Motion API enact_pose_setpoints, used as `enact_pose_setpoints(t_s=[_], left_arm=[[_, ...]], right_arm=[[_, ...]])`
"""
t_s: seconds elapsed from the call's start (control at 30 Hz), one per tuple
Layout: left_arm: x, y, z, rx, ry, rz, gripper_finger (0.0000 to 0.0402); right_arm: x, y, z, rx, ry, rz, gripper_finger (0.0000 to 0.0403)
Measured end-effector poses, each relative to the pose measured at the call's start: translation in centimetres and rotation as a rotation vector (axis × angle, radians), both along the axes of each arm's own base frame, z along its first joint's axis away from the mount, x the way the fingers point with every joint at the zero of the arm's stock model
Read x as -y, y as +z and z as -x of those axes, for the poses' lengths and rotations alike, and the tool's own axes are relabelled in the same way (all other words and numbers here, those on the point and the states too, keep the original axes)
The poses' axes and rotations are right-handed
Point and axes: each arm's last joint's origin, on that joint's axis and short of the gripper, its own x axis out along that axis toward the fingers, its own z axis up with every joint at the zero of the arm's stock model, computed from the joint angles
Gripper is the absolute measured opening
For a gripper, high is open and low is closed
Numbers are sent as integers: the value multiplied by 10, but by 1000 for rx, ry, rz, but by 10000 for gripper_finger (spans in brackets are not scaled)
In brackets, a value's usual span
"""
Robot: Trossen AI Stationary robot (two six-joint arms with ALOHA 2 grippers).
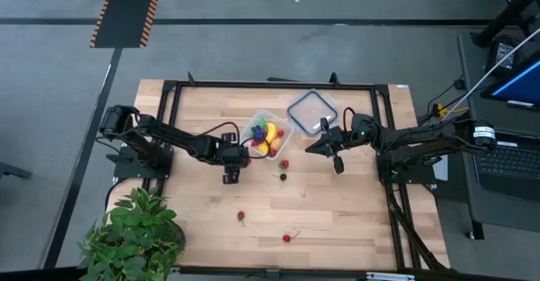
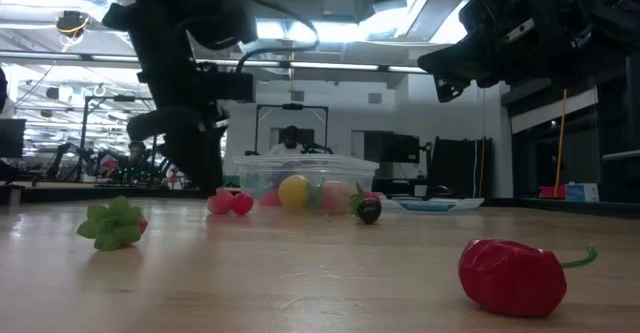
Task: Pick and placing Produce into tupperware
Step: Put the pink peach into the transparent container
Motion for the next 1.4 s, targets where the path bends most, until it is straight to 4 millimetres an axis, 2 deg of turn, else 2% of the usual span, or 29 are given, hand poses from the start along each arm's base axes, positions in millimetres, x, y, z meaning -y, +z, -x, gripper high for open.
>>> enact_pose_setpoints(t_s=[0.67, 0.93, 1.13, 1.23, 1.4], left_arm=[[-11, -1, -3, 40, -15, 19, 179], [-11, -23, -10, -18, -17, 25, 179], [-11, -27, -11, -40, -54, 3, 176], [-11, -27, -11, -44, -55, 6, 155], [-10, -28, -9, -59, -62, 23, 72]], right_arm=[[0, 0, 0, 0, -1, 1, 7], [0, 0, 0, 0, 0, 1, 7], [0, -1, 0, -5, -1, 0, 7], [0, -1, 0, -5, 0, 3, 7], [0, -1, 0, -6, 0, 3, 7]])
